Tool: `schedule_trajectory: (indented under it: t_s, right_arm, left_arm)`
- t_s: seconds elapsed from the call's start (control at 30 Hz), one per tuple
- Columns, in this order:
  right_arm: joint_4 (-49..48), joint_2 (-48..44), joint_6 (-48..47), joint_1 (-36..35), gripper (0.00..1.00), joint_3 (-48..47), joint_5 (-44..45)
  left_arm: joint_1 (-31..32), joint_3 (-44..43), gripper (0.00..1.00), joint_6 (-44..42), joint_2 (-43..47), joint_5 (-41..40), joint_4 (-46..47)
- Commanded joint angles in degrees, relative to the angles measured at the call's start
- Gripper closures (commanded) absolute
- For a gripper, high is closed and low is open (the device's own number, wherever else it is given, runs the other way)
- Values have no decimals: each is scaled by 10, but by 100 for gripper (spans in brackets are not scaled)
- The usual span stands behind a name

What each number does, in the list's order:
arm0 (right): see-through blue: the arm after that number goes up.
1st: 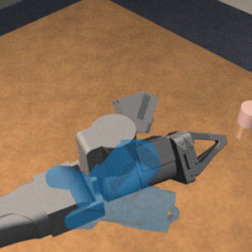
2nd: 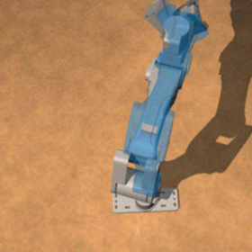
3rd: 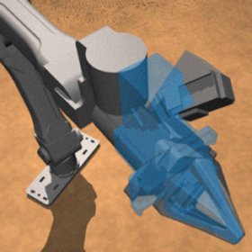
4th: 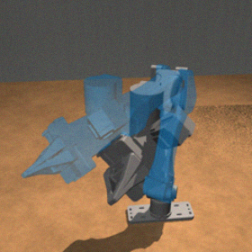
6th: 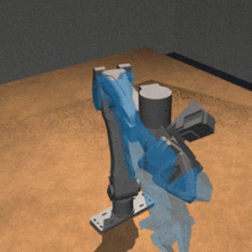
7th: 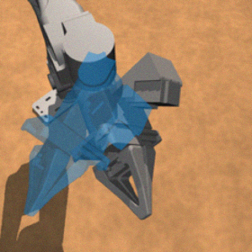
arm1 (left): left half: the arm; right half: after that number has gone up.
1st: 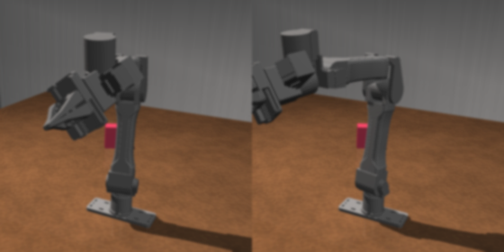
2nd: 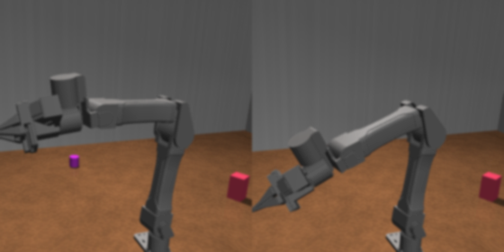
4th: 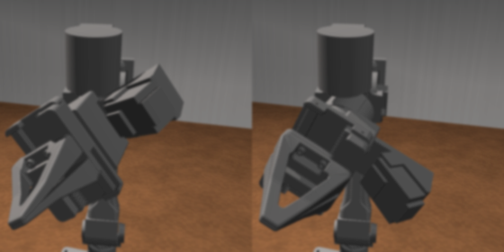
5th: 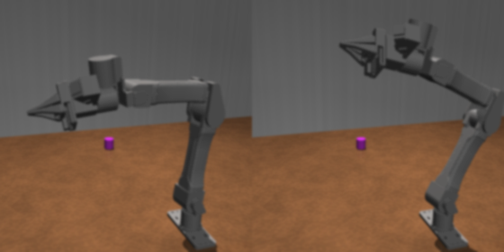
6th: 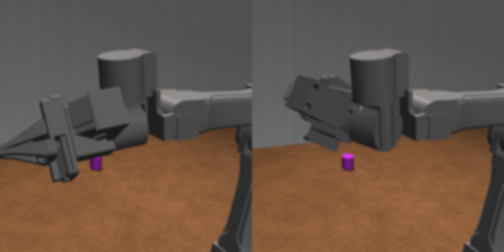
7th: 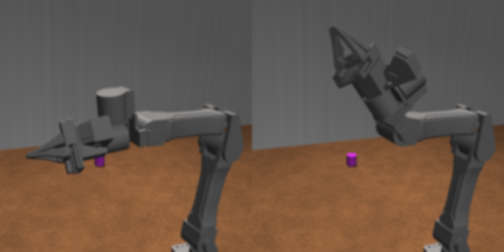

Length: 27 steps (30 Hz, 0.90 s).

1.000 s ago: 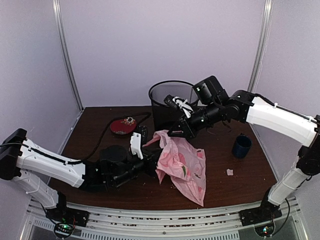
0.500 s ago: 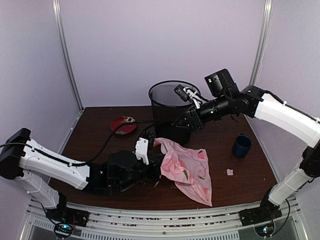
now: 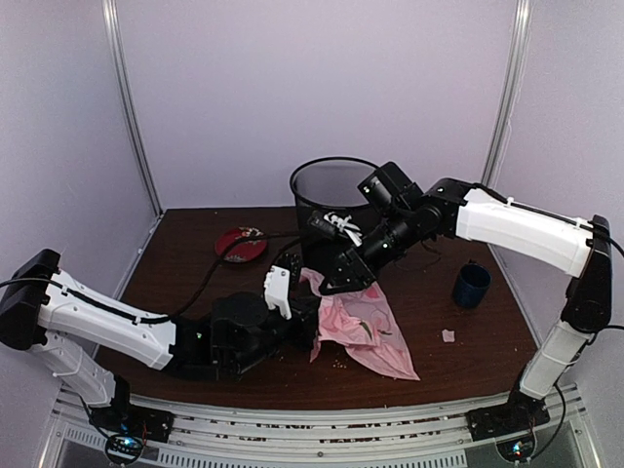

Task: Put the trash bags into the trash bin
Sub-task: Open the bag opening at the center of the board.

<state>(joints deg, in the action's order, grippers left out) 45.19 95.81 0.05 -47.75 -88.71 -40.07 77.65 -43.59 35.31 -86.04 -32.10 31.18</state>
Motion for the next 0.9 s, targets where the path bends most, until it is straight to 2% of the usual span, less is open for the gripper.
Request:
schedule_trajectory:
  t_s: [0.0,0.3,0.47,0.5,0.63,0.87]
  right_arm:
    - [5,0,-3,-4,55,-16,-10]
    - [-8,12,18,-4,68,-22,-10]
    - [-22,3,24,1,97,-25,1]
    - [-23,1,24,5,100,-26,4]
    - [-25,-26,21,37,100,-19,19]
    - [-45,-131,-8,77,100,16,133]
  left_arm:
    - [3,-17,100,-13,-4,-10,14]
    - [6,-21,100,-20,-2,-11,5]
    - [8,-16,100,-18,1,-18,0]
    - [8,-13,100,-17,2,-22,-1]
    - [8,1,100,29,8,-65,-45]
    - [7,50,100,172,-1,-128,-144]
